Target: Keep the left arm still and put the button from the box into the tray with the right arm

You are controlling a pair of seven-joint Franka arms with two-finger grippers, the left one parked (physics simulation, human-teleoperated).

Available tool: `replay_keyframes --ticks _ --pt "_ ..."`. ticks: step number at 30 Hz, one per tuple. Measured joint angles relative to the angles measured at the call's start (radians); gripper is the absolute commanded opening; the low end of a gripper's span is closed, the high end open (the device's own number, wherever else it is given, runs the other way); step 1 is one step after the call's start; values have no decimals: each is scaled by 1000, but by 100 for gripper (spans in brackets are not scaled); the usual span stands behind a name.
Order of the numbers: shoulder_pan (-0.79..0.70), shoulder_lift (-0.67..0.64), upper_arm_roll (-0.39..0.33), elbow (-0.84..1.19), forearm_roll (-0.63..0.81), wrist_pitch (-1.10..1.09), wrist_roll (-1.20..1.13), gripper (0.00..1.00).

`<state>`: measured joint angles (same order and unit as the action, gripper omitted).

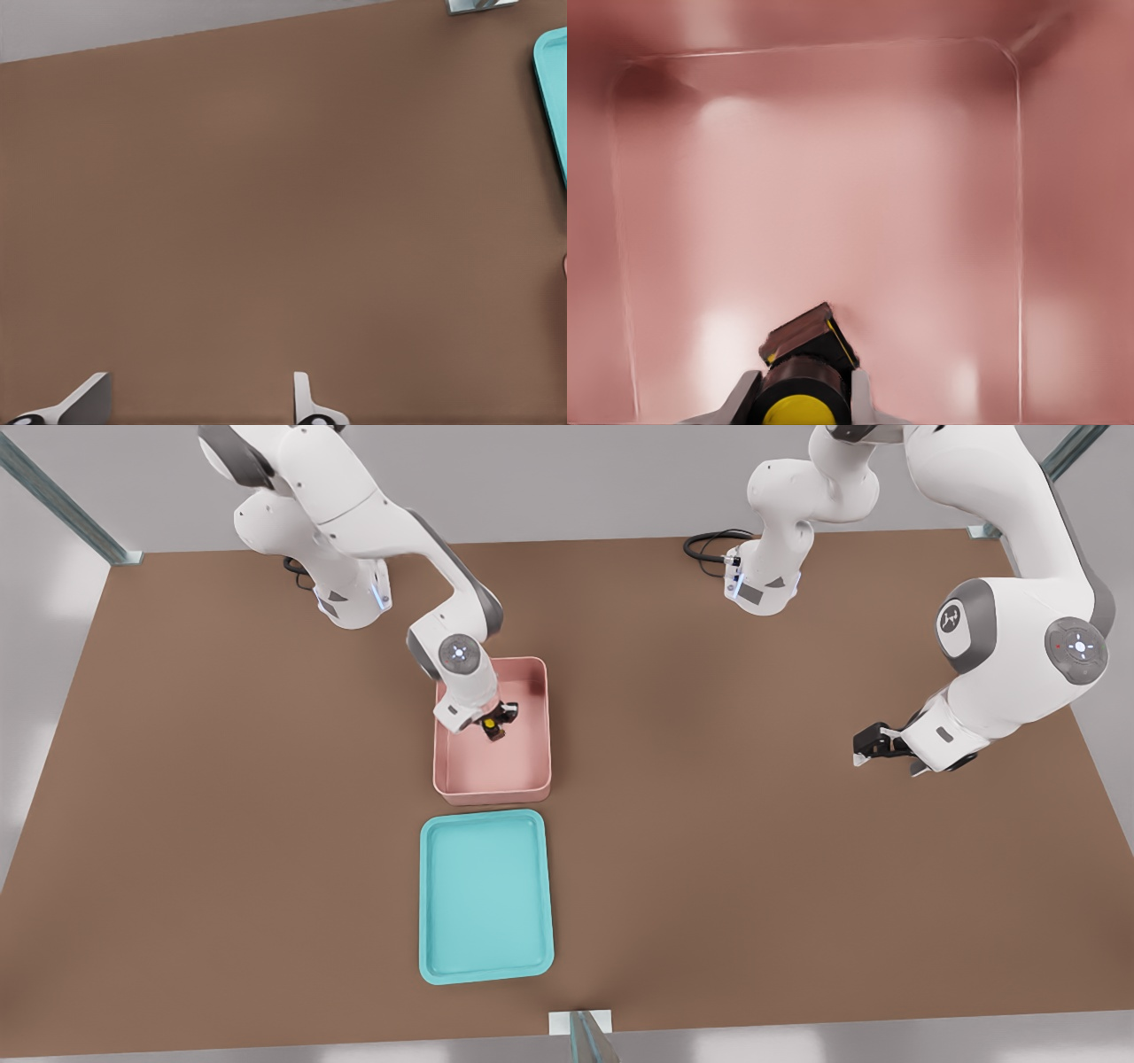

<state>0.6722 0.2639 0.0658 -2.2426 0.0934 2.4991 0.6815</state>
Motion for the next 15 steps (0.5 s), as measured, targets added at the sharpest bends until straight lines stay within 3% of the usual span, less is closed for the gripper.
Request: replay_keyframes --ticks 8,11,15 --pt "-47 -7 -55 353 -1 -269 -18 45" --pt "-96 88 -56 536 -2 -356 -35 45" --pt "-162 313 -57 899 -14 -494 -73 45"
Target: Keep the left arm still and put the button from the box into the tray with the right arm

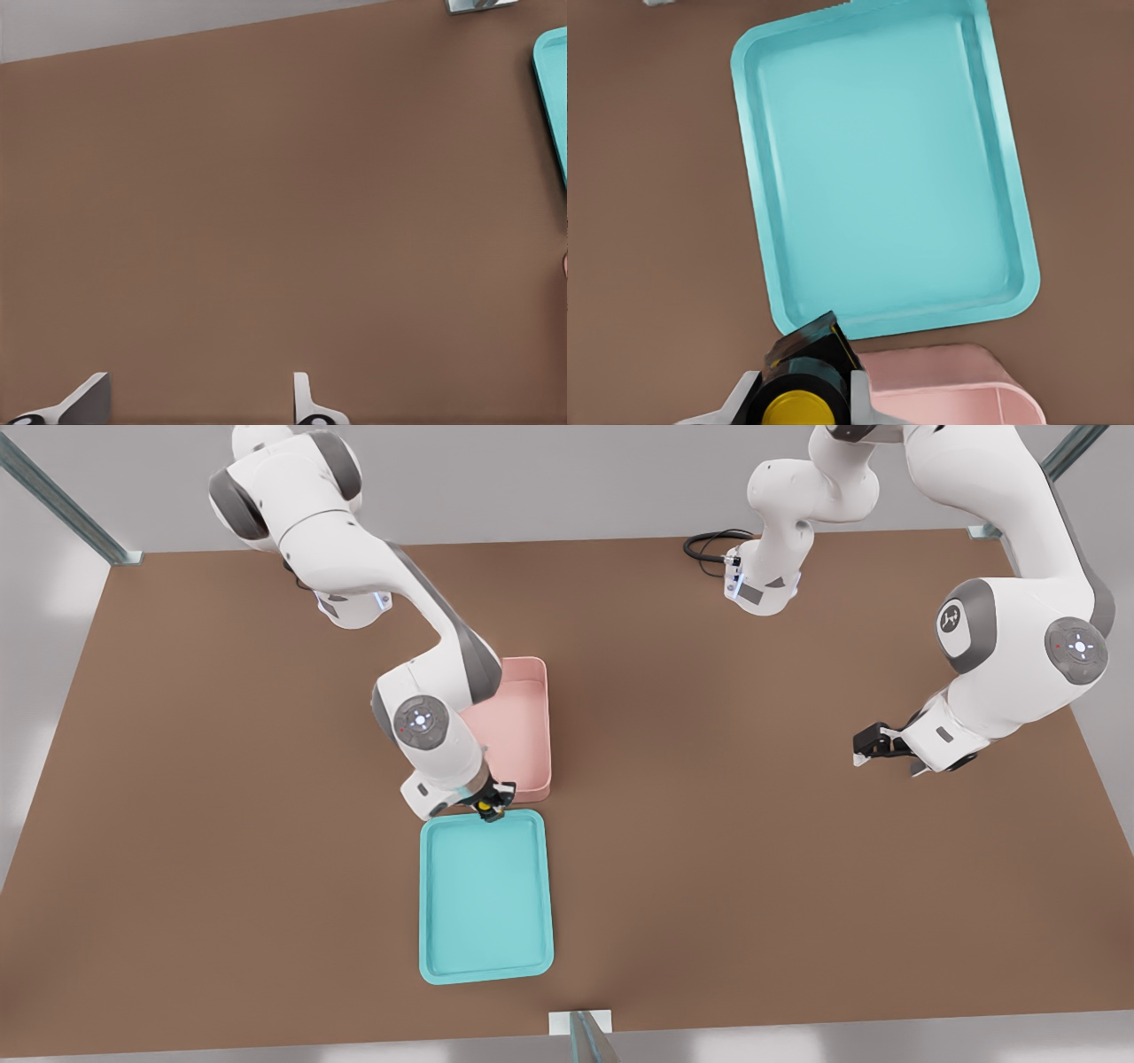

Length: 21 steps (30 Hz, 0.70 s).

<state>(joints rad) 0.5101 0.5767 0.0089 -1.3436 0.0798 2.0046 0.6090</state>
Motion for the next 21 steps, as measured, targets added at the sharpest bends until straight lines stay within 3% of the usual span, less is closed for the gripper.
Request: replay_keyframes --ticks 4,10,11,14,16,21 --pt "-18 197 -11 261 -13 -80 -43 45" --pt "-18 333 -63 332 -20 -18 -113 45" --pt "-17 348 -68 346 -24 -1 -125 50" --pt "-15 370 -70 363 -37 49 -154 90" --pt "-12 372 -66 363 -43 75 -170 100" --pt "-42 180 -71 358 -45 -57 -196 100"
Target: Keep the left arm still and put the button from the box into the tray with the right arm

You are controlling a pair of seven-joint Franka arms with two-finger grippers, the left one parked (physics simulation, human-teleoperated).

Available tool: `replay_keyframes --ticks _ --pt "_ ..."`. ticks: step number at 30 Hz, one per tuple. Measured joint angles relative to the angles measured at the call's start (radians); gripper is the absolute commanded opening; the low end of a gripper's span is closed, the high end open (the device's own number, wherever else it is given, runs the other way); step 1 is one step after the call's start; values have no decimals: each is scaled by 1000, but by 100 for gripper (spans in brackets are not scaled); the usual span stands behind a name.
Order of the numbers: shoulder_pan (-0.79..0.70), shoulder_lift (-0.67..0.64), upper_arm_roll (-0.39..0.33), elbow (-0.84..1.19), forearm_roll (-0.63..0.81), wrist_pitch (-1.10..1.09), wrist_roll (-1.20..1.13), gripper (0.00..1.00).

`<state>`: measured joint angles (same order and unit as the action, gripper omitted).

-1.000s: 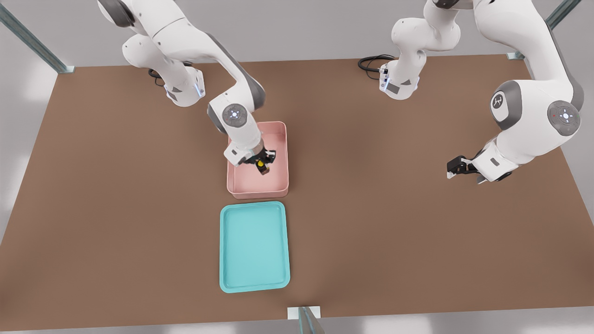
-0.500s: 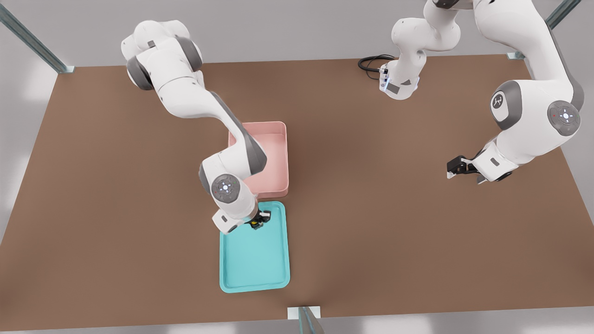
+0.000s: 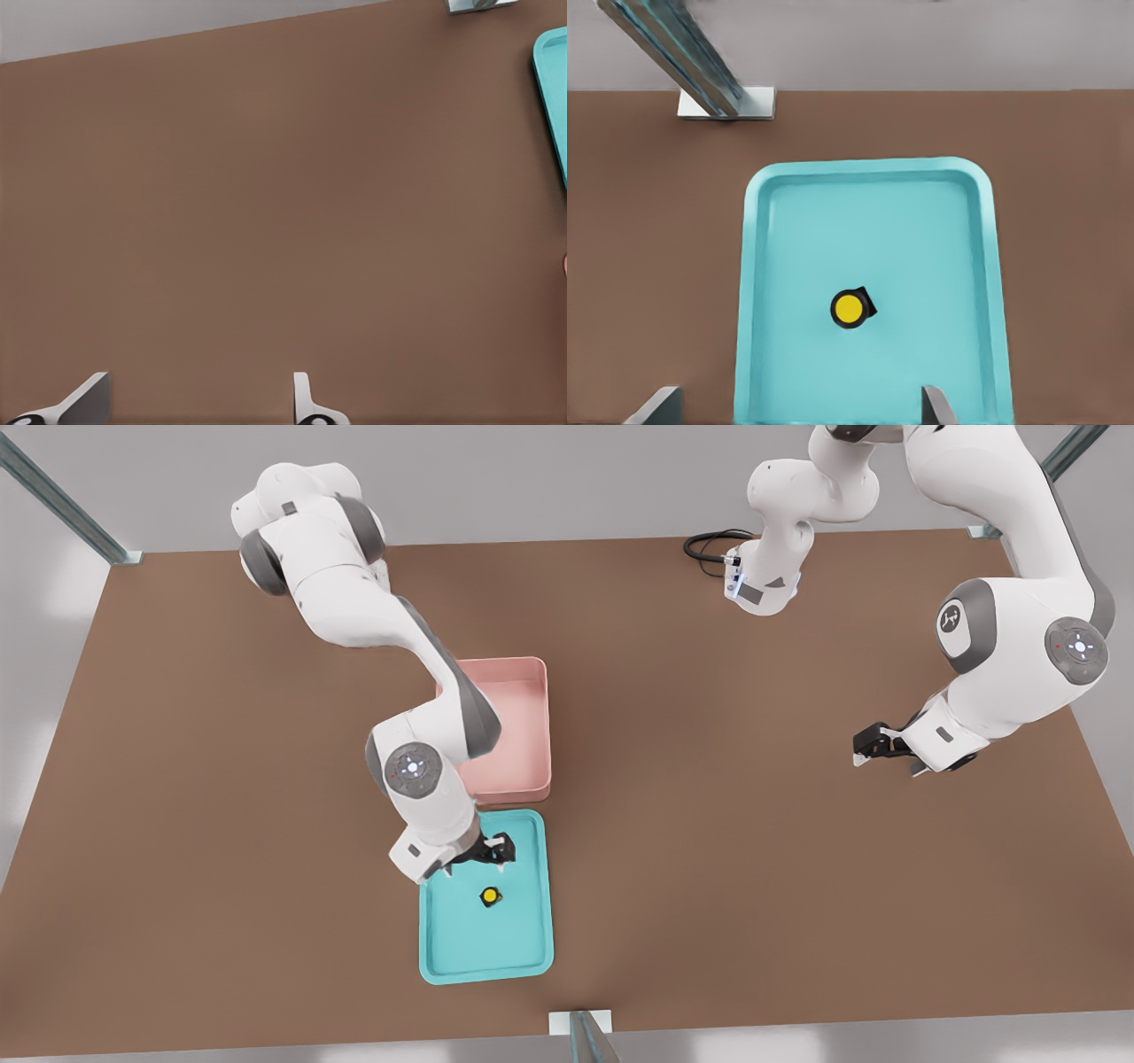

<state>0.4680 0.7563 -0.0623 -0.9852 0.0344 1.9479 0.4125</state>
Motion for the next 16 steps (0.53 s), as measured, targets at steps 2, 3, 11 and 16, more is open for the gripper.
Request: replay_keyframes --ticks 2,3,11,16 --pt "-162 -84 -7 1 -2 -120 -29 100" --pt "-255 -122 -19 -1 -2 -178 -50 100" --pt "-329 -522 -16 -648 -37 -259 -180 100" --pt "-331 -547 -16 -685 -49 -238 -235 100"
